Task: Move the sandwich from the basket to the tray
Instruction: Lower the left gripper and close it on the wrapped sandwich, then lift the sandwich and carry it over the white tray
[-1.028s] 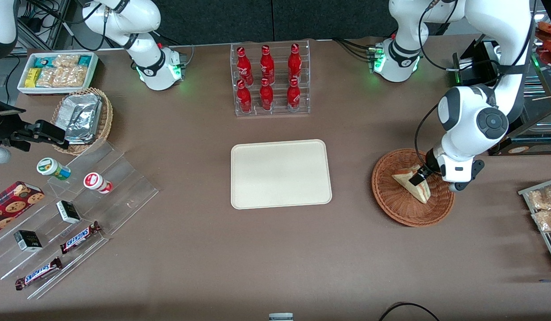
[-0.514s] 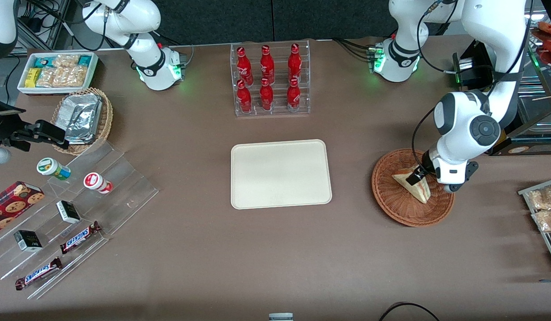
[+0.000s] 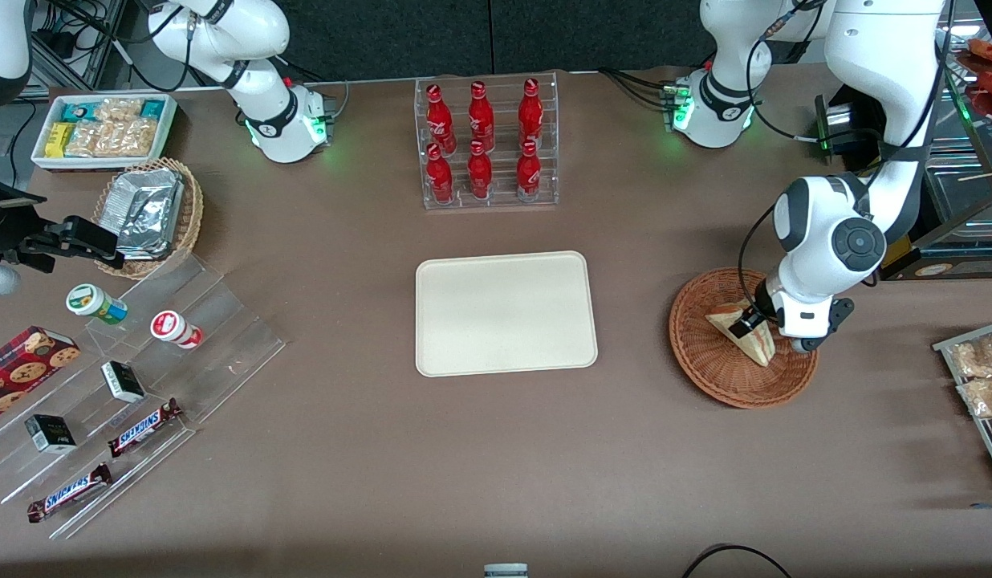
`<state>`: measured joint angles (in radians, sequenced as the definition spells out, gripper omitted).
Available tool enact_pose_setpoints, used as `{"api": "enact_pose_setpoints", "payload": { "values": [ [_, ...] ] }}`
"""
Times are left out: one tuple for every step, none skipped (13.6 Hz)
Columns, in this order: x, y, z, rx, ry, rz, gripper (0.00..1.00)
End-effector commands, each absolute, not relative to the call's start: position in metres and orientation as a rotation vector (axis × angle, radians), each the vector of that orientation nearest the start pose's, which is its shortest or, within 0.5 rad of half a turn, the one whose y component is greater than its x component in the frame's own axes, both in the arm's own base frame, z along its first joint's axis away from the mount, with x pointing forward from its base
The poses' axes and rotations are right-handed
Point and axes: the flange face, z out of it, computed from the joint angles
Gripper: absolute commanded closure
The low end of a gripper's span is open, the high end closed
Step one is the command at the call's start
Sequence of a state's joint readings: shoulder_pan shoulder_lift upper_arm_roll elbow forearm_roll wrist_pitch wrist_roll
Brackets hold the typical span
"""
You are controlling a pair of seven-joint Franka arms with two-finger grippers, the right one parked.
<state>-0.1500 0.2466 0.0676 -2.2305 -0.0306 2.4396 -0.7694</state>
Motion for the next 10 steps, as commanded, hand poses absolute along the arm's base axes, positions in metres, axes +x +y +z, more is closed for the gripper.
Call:
{"api": "enact_pose_setpoints", "payload": {
  "values": [
    [0.547, -0.049, 0.267, -2.925, -1.116, 0.012, 0.82],
    [0.548, -0.052, 0.268, -2.924, -1.119, 0.012, 0.97],
    [0.548, -0.060, 0.270, -2.928, -1.108, 0.012, 1.00],
    [0.551, -0.069, 0.274, -2.937, -1.086, 0.007, 1.00],
    [0.550, -0.076, 0.277, -2.933, -1.055, 0.043, 1.00],
    [0.556, -0.078, 0.292, -2.928, -1.032, 0.076, 1.00],
    [0.563, -0.082, 0.314, -2.916, -1.017, 0.123, 1.00],
    [0.571, -0.095, 0.343, -2.904, -0.968, 0.171, 1.00],
    [0.575, -0.110, 0.371, -2.870, -0.879, 0.205, 1.00],
    [0.578, -0.120, 0.393, -2.832, -0.818, 0.217, 1.00]
  ]
}}
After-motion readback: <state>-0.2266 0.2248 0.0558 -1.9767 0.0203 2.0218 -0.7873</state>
